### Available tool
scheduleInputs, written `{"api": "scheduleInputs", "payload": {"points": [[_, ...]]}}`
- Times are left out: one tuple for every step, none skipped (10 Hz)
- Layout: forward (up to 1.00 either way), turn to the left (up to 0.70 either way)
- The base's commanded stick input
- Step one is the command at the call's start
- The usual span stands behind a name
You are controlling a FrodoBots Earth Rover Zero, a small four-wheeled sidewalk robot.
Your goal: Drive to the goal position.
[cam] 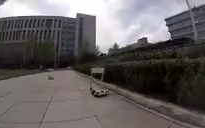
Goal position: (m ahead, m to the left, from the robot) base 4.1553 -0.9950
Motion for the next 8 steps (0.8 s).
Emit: {"api": "scheduleInputs", "payload": {"points": [[0.00,0.00],[0.00,0.05],[0.00,0.45],[0.00,0.45],[0.00,0.45],[0.00,0.45],[0.00,0.45],[0.00,0.45]]}}
